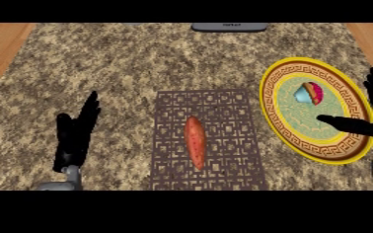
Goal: Pick the cupcake from the placemat and place it in the plate
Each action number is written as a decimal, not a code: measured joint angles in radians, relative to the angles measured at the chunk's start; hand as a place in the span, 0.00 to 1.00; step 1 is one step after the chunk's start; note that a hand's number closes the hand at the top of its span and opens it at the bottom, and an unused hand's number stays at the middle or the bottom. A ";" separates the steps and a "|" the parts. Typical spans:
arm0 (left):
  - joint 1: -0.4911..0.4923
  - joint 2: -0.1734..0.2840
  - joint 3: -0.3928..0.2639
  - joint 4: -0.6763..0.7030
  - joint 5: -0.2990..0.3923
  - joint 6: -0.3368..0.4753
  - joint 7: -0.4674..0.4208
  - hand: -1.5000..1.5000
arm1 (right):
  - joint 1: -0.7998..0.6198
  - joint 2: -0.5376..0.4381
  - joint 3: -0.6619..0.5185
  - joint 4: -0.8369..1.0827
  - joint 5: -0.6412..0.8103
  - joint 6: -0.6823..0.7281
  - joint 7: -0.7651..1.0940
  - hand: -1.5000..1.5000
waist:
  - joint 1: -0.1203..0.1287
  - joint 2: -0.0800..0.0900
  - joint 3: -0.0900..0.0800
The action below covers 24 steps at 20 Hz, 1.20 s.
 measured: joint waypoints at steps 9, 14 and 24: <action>-0.020 -0.021 0.006 0.020 -0.018 0.000 0.000 0.50 | 0.025 -0.072 -0.013 0.079 -0.015 -0.011 -0.035 0.00 | -0.001 0.000 0.000; -0.015 -0.017 0.022 0.025 -0.017 -0.011 -0.010 0.50 | 0.049 -0.088 -0.023 0.098 -0.030 -0.027 -0.063 0.00 | -0.002 0.000 0.000; -0.002 -0.020 0.030 0.007 -0.022 -0.023 -0.005 0.50 | 0.060 -0.182 -0.094 0.262 -0.096 -0.011 -0.192 0.00 | 0.000 0.000 0.000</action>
